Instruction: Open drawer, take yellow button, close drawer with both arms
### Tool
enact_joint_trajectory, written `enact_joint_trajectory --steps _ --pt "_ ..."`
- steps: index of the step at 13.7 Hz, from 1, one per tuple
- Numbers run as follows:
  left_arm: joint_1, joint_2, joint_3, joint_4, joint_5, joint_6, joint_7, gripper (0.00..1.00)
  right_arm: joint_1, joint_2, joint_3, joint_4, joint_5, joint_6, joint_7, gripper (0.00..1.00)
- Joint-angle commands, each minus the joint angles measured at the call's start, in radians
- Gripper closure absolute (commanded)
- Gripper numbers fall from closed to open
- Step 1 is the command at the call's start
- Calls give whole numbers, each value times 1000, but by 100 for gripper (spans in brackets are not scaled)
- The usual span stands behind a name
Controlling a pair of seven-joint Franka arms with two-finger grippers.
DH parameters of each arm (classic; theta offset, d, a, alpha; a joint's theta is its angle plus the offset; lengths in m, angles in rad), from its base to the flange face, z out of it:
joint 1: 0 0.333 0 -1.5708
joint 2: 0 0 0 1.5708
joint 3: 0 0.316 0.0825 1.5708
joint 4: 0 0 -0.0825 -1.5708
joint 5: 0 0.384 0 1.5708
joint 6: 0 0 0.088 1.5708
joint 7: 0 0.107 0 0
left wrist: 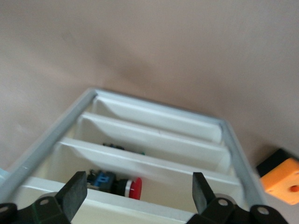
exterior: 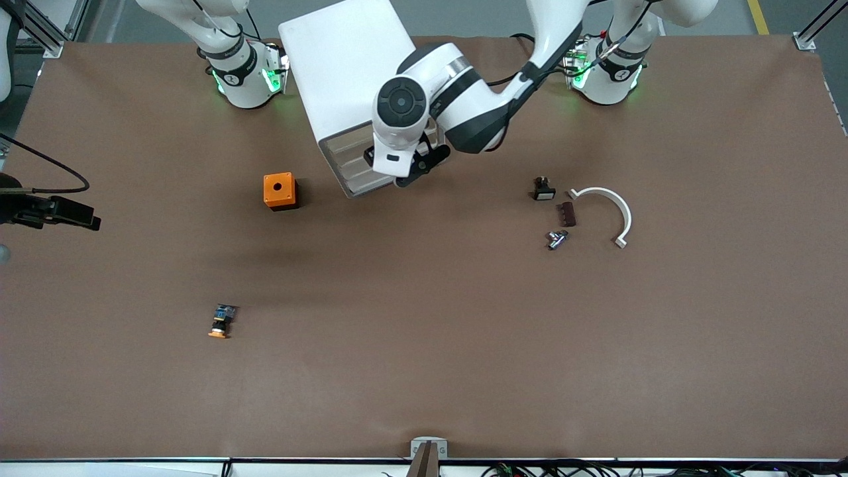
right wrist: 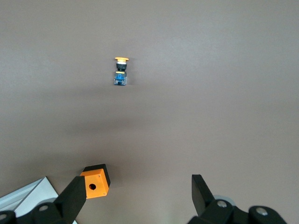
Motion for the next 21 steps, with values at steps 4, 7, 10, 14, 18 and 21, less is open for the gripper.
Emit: enact_joint_trajectory --steps 4,7,10,14,18,21 --pt "260 -255 -10 5 34 -227 266 1 -21 -105 21 -14 9 -114 -7 0" --pt "421 -360 -10 2 42 -410 513 1 -13 -143 22 -36 6 -101 -8 0" --pt "533 -403 -10 -2 126 -528 725 1 -17 -200 21 -106 9 -77 -7 0" --pt "726 -451 -8 -22 162 -584 1058 1 -17 -332 19 -296 9 76 -7 0" --pt "689 -513 137 -105 217 -573 1282 1 -19 -332 19 -297 9 75 -7 0" --pt "650 -582 243 -214 217 -504 1385 1 -19 -332 19 -297 9 75 -7 0"
